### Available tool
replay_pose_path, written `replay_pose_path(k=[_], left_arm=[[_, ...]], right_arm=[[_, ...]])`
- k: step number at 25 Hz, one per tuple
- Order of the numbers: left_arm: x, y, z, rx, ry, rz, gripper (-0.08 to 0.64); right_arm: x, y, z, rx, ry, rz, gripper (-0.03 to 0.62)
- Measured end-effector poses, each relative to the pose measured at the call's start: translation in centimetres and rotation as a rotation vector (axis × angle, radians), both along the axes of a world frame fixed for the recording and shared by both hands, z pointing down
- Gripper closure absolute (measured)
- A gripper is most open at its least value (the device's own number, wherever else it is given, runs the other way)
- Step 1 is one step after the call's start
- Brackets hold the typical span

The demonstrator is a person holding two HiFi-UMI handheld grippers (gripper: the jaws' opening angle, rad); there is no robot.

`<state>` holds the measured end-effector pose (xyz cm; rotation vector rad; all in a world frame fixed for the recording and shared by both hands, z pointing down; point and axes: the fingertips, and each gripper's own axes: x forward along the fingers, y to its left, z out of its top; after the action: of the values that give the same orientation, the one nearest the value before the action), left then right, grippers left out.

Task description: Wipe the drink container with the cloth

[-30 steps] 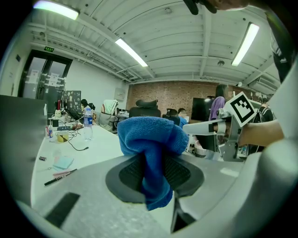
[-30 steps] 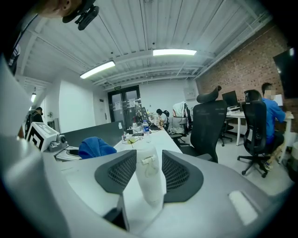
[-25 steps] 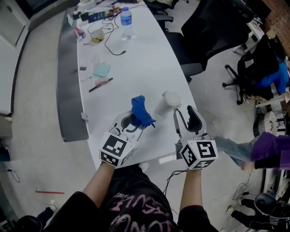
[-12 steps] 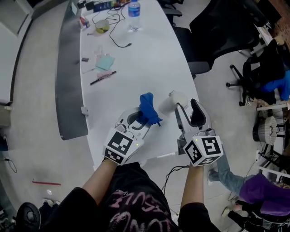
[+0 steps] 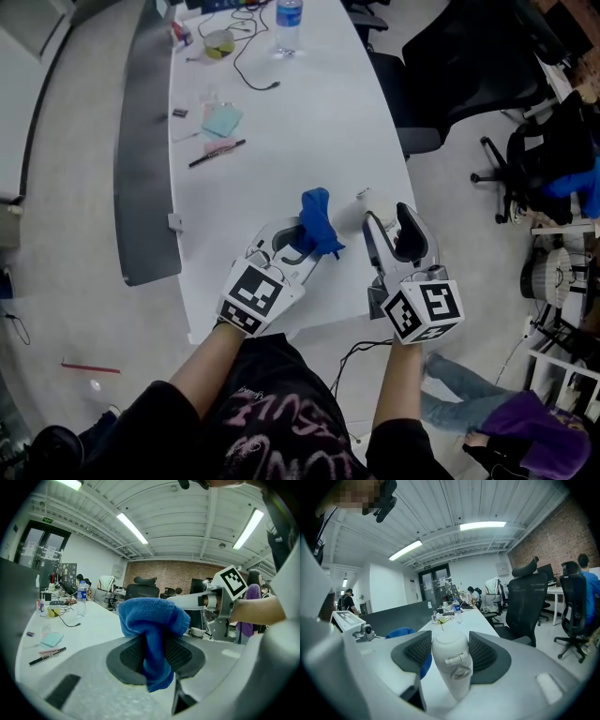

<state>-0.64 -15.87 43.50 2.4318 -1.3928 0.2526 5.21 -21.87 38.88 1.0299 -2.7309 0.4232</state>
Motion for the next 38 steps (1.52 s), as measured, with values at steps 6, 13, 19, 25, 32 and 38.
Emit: replay_pose_path(k=[6,13,19,25,32,38], left_arm=[[0.2,-0.5,0.0,0.005,0.003,0.008,0.460],[1.0,-1.5,-1.1,0.031,-0.004,0.042,0.460],[2.6,-2.7,-1.7,0.044,-0.006,0.082,0.460],[3.6,-3.2,-1.0,0.047,0.005,0.109,0.460],[3.7,-3.5,0.2,0.028,0.017,0.117,0.459],[3.8,-3.7,1.8,-0.007,0.017,0.121,0.459]], right_arm=[[0.0,-0.1,0.1,0.002,-0.007,-0.001,0.342],[0.0,0.0,0.1,-0.001,-0.008,0.002,0.338],[0.0,-0.2,-0.1,0.001,-0.005,0.000,0.337],[-0.2,-0.1,0.2,0.006,-0.002,-0.003,0.337],[0.0,-0.3,0.3,0.001,-0.007,0.009,0.337],[0.0,-0.5,0.1,0.002,-0.011,0.010,0.337]])
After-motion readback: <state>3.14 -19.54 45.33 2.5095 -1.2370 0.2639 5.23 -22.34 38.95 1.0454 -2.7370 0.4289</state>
